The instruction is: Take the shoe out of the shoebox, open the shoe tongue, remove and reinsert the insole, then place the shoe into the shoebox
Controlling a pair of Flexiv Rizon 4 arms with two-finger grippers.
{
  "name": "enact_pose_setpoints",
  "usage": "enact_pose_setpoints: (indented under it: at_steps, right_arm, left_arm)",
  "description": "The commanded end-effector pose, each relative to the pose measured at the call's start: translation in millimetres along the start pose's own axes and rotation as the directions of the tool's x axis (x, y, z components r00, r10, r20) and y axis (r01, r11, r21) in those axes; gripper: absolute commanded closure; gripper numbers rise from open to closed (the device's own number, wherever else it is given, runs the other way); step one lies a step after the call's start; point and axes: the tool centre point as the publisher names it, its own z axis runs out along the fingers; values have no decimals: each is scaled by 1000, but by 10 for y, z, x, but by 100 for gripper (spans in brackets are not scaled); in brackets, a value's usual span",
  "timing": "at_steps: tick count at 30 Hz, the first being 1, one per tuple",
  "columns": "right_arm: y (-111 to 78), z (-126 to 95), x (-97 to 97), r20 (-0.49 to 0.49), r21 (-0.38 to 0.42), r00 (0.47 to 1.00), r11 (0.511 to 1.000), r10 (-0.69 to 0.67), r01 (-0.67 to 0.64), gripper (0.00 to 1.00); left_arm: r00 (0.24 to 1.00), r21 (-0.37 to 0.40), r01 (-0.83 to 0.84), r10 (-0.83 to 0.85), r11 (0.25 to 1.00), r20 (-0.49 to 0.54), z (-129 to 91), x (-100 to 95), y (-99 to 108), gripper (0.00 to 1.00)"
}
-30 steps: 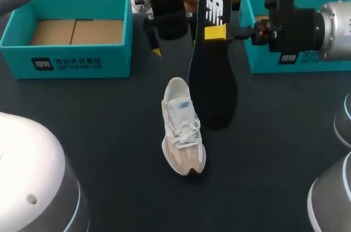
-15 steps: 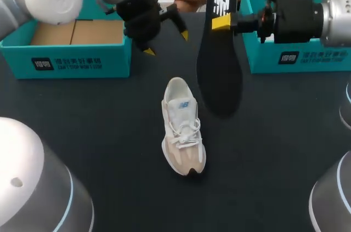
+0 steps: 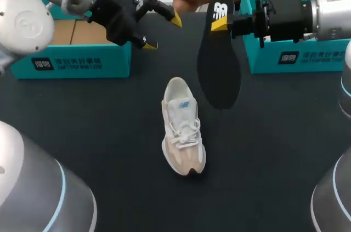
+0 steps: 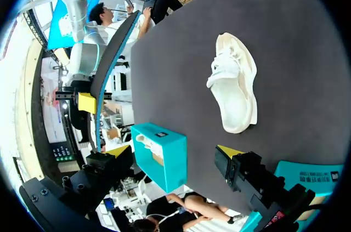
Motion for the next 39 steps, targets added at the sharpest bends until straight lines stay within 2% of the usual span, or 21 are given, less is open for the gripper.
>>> enact_pose_setpoints:
  at_steps: [1, 17, 18, 20, 24, 29, 34, 39]
  right_arm:
    - [-67, -4, 22, 10, -12, 1000, 1000, 3, -2, 100]
    - [-67, -4, 22, 10, -12, 1000, 1000, 3, -2, 100]
    - [-67, -4, 22, 10, -12, 1000, 1000, 3, -2, 100]
    - [13, 25, -3, 0, -48, 999, 997, 54, -54, 100]
    - [158, 122, -37, 4, -61, 993, 991, 118, -118, 100]
    - [295, 229, -113, 8, -88, 970, 966, 245, -243, 100]
    - [394, 378, -171, 3, -65, 949, 947, 316, -315, 100]
    - [467, 552, -191, -20, -15, 952, 952, 304, -304, 100]
  left_arm:
    - [969, 67, 9, -25, 998, 246, -63, 5, -7, 0]
    - [969, 67, 9, -25, 998, 246, -63, 5, -7, 0]
    - [956, 68, 5, -25, 998, 293, -33, 23, -31, 0]
    - [933, 46, -19, 1, 999, 360, 10, 41, -76, 0]
    - [893, 31, -68, 47, 997, 448, 50, 43, -171, 0]
    - [863, 19, -103, 80, 994, 498, 51, -1, -290, 0]
    - [854, 19, -106, 82, 994, 513, 72, -46, -393, 0]
    - [838, 11, -113, 90, 993, 539, 83, -68, -450, 0]
